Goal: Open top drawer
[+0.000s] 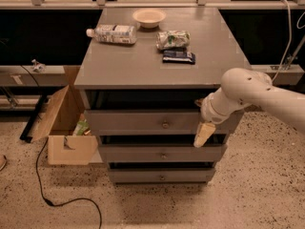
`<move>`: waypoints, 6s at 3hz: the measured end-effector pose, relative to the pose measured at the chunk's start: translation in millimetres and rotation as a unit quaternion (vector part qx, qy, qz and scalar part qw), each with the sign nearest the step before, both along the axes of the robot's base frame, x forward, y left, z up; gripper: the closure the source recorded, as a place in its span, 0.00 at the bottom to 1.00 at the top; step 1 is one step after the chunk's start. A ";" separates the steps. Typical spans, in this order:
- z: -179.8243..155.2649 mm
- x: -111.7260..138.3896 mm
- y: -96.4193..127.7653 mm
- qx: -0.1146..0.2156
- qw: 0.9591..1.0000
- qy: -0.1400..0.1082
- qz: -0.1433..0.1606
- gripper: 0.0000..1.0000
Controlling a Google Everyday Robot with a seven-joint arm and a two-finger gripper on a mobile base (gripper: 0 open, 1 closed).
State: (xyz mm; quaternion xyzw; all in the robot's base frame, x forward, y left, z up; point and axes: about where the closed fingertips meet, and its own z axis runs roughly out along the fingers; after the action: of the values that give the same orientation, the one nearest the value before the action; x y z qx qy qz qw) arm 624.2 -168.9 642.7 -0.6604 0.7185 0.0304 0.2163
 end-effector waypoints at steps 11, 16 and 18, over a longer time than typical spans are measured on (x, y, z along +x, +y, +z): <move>3.6 -9.3 -4.4 -0.008 1.000 0.026 0.015 0.00; -5.6 -50.2 -33.5 -0.065 0.991 0.113 0.028 0.49; 0.4 -57.1 -32.3 -0.066 0.991 0.112 0.030 0.99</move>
Offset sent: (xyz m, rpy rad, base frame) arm -0.0306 -0.0320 0.0000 -0.0208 0.0198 -0.0436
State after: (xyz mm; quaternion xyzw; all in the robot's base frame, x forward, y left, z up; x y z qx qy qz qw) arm 567.1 -201.2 643.0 -0.6871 0.7183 0.0631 0.0888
